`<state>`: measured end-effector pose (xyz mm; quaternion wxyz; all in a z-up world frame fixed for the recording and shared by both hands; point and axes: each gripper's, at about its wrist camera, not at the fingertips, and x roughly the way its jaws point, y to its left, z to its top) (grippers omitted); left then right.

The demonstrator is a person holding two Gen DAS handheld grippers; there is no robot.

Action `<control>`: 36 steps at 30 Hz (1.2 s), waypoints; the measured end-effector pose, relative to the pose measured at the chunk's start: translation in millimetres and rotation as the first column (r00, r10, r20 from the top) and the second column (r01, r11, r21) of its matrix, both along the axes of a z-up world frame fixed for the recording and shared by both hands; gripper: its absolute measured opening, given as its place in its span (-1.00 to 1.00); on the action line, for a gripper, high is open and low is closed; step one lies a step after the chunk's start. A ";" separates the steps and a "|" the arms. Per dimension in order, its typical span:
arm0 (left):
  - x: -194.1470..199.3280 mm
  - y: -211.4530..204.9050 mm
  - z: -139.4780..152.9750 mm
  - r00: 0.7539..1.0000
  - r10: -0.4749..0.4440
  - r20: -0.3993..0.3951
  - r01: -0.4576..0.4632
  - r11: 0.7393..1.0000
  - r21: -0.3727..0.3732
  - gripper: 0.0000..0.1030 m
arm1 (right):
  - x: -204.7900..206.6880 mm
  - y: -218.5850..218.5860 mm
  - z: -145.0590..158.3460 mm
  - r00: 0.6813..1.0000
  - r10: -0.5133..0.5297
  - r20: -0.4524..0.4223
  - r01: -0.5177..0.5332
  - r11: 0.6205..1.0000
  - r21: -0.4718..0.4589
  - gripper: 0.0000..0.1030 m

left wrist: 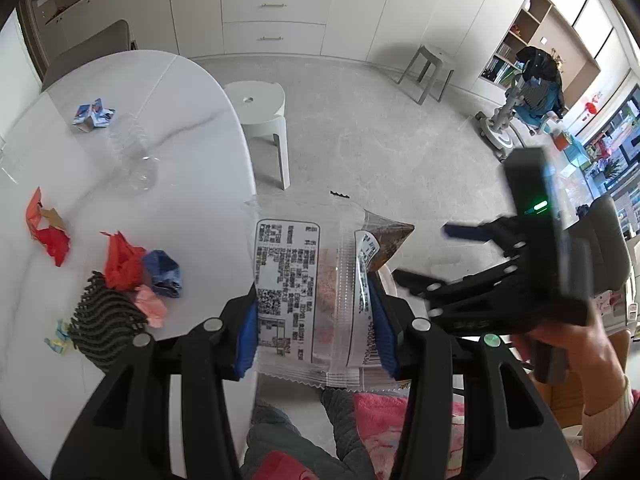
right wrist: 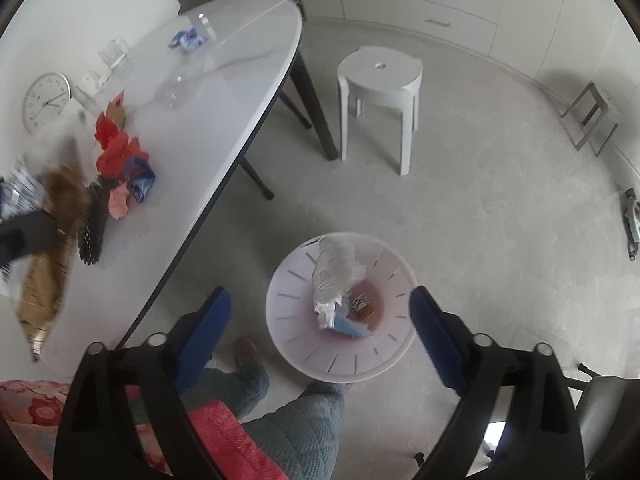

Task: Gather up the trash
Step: 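Open the right gripper over the bin while the left carries the snack bag, then open the left gripper to drop the snack bag into the bin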

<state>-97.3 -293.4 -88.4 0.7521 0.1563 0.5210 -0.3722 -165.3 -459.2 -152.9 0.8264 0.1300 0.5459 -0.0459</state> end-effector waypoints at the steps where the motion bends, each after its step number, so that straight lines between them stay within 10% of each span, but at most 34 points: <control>1: -1.7 -4.7 -0.5 1.000 -0.003 -0.006 0.003 1.000 0.002 -0.09 | -2.3 -5.0 5.5 1.000 -0.008 0.008 0.008 1.000 -0.009 0.88; 9: -11.9 -35.9 -27.3 0.998 -0.026 -0.055 0.028 0.999 0.024 0.01 | -28.2 -44.4 39.0 0.996 -0.078 0.043 0.082 0.992 -0.098 0.95; 13: -19.2 -51.7 -45.9 0.995 -0.010 -0.101 0.019 0.997 0.080 0.73 | -40.4 -62.2 48.4 0.992 -0.103 0.078 0.112 0.986 -0.120 0.95; 36: -25.3 -53.5 -2.5 0.989 0.141 0.054 -0.145 0.987 0.073 0.76 | -8.2 -80.0 73.9 0.985 0.009 0.172 0.009 0.995 -0.103 0.95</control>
